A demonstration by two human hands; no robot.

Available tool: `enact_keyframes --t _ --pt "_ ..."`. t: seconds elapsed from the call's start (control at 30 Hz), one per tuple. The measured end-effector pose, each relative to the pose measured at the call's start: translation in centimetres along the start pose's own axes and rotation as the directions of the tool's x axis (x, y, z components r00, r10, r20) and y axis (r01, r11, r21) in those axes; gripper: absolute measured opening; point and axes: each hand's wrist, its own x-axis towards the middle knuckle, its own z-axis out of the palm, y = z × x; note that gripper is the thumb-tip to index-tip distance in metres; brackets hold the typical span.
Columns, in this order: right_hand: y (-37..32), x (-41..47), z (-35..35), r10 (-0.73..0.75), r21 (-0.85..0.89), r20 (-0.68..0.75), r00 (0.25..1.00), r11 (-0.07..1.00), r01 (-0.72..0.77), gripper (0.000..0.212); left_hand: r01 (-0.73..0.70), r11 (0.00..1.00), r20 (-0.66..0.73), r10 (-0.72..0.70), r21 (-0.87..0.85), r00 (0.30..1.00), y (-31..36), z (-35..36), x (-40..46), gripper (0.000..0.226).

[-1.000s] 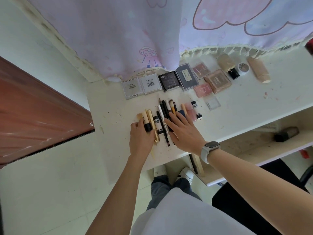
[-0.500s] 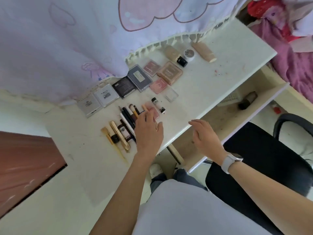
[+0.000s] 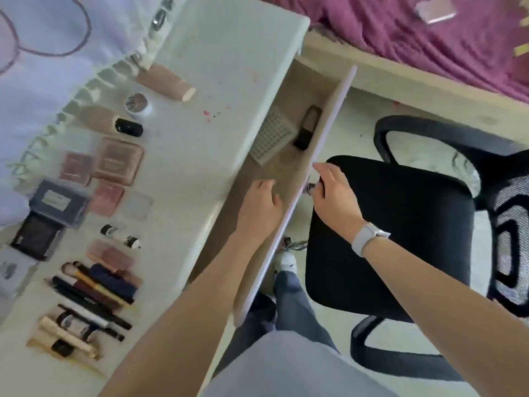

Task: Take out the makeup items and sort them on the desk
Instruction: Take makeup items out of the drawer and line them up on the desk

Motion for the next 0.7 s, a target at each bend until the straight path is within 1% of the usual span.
enact_keyframes --t 0.07,0.1,0.2,0.3,0.37,0.43,0.57,0.7 --pt "2.6 1.7 0.6 0.045 0.06 -0.025 0.999 0.997 -0.043 0.046 0.042 0.998 0.035 -0.044 0.054 0.998 0.2 2.4 3.1 0.039" --pt "2.5 2.0 1.1 0.025 0.084 -0.035 0.999 0.996 -0.022 0.048 0.053 0.996 0.022 -0.055 0.072 0.998 -0.1 2.4 3.8 0.04" --pt "4.9 3.3 3.1 0.013 0.153 -0.046 0.999 0.988 -0.006 0.052 0.075 0.985 0.025 -0.079 0.154 0.997 -0.7 5.5 7.4 0.044" --pt "6.4 3.7 4.8 -0.069 0.175 -0.042 0.997 0.982 0.076 0.054 0.049 0.968 0.05 -0.063 0.248 0.997 -2.4 7.3 10.0 0.05" --pt "7.3 4.2 5.2 -0.117 0.192 -0.06 0.991 0.973 0.126 0.055 0.015 0.928 0.054 -0.038 0.373 0.998 -3.5 7.8 11.6 0.055" --pt "8.1 4.8 5.5 -0.149 0.205 -0.084 0.985 0.965 0.163 0.054 0.011 0.875 0.057 -0.043 0.484 0.997 -4.4 7.9 12.9 0.058" --pt "8.8 6.0 5.9 -0.203 0.214 -0.107 0.973 0.951 0.221 0.052 0.025 0.809 0.071 -0.082 0.588 0.994 -4.9 8.2 13.0 0.065" --pt "8.8 6.1 6.0 -0.169 0.244 -0.116 0.979 0.951 0.192 0.052 -0.036 0.8 0.09 -0.023 0.599 0.996 -4.7 8.3 10.7 0.053"
